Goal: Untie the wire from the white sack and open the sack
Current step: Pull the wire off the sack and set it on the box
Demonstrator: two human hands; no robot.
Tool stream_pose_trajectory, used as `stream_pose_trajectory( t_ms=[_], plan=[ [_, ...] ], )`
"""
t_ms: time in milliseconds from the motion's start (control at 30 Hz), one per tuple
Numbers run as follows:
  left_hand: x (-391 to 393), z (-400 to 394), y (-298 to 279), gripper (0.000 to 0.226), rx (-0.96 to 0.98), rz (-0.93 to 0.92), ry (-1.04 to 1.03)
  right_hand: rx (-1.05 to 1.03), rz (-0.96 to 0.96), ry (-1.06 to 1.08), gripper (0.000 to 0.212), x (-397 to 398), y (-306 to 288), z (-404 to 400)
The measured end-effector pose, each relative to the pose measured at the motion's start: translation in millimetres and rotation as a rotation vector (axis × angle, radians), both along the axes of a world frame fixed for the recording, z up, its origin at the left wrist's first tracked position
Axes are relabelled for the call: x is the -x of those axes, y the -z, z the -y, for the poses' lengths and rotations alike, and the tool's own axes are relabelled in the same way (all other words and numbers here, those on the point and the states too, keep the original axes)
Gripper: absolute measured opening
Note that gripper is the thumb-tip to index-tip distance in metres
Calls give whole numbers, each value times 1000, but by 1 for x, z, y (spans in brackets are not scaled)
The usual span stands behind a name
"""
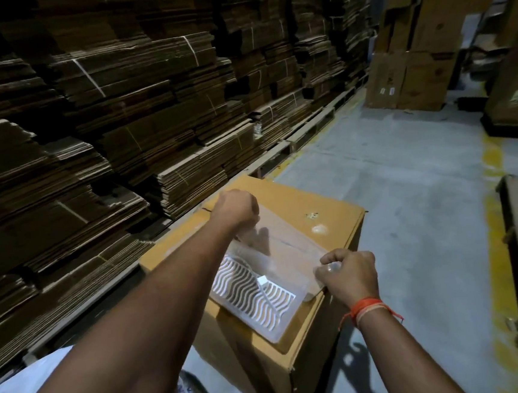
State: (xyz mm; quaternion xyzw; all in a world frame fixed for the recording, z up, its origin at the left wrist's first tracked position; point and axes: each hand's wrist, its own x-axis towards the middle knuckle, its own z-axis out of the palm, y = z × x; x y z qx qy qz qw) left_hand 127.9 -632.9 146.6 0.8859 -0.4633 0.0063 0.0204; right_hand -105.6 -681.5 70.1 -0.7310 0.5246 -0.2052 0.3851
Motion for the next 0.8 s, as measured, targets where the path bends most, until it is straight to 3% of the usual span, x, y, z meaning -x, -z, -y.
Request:
stream_pose_trajectory(
  t_ms=[233,300,467,567,633,700,800],
  plan=[
    [-27,27,22,29,-315,-158,-68,-88,100,41,21,-5,27,2],
    [-31,30,28,29,-311,-260,-87,-101,158,97,21,-7,30,2],
    [-47,33,38,51,-88,-354,-192,-70,365,184,23,-7,22,3],
    [-53,32,32,80,240,-547,-334,56,553,222,25,-7,8,2],
    [-57,32,24,89,390,-658,-406,118,657,201,31,-6,1,-1],
    [-58,27,15,83,448,-725,-476,188,709,141,31,-7,-5,-5],
    [-61,16,5,55,567,-771,-602,332,706,28,23,-7,-11,-14]
  ],
)
